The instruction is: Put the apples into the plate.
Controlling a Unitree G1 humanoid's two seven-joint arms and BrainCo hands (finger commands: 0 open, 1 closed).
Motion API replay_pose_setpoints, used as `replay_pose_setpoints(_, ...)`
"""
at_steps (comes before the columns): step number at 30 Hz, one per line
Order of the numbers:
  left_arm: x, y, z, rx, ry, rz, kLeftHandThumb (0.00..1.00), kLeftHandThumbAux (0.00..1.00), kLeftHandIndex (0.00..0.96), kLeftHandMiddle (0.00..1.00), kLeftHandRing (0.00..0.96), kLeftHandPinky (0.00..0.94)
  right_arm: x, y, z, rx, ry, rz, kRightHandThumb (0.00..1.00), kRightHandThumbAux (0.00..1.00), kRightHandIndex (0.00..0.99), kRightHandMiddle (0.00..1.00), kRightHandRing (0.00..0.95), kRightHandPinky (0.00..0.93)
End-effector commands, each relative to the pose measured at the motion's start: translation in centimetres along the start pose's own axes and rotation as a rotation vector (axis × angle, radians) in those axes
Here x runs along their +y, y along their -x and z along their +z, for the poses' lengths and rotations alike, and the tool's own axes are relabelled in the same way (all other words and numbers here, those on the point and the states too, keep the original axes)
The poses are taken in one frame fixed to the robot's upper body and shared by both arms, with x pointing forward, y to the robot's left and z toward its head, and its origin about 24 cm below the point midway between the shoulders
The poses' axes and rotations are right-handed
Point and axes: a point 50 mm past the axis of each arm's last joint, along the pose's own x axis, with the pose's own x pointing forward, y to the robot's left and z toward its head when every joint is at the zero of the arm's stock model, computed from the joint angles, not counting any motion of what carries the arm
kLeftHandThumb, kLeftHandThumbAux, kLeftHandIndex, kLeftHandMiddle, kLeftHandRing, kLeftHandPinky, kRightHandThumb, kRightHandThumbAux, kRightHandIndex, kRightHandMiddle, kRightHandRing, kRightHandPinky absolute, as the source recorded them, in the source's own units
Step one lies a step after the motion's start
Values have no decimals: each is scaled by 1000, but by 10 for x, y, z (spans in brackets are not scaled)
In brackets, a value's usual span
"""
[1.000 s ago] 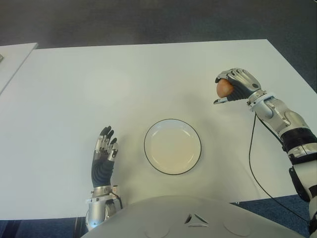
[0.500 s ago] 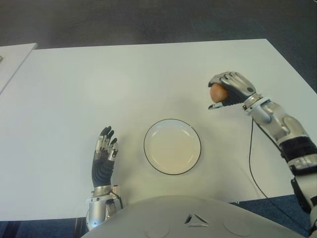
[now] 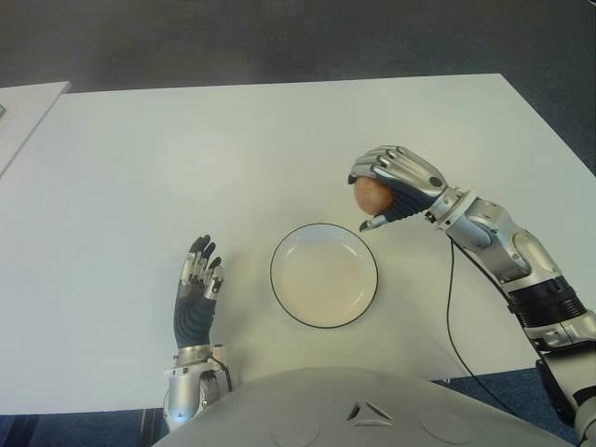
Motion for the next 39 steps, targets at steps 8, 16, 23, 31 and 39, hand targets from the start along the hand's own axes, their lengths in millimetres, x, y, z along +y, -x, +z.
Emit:
replay_pose_setpoints(8,-1,2,-9,50,23,48,134,575,48,0,0,0,2,-4,48,-209,-30,-19,1000,664,401,506,506,447)
replay_pose_setpoints(16,-3,2,-10,49,5,36,119,582,47,0,0,0,2,-9,60,-302,77,38,957,656,390,504,530,769)
replay_pose_setpoints(23,-3,1,-11,40,-4,26,106,572,46,0,0,0,8,-6,77,-342,56,62,953,656,388,504,531,786)
replay_pose_setpoints(31,-6,2,-11,56,-11,31,103,573,44,0,0,0,23,-9,85,-452,67,162,953,655,392,501,530,796)
replay_pose_setpoints(39,-7,1,-10,56,8,55,121,565,45,0,0,0,41,-2,84,-429,18,253,875,662,439,494,766,824)
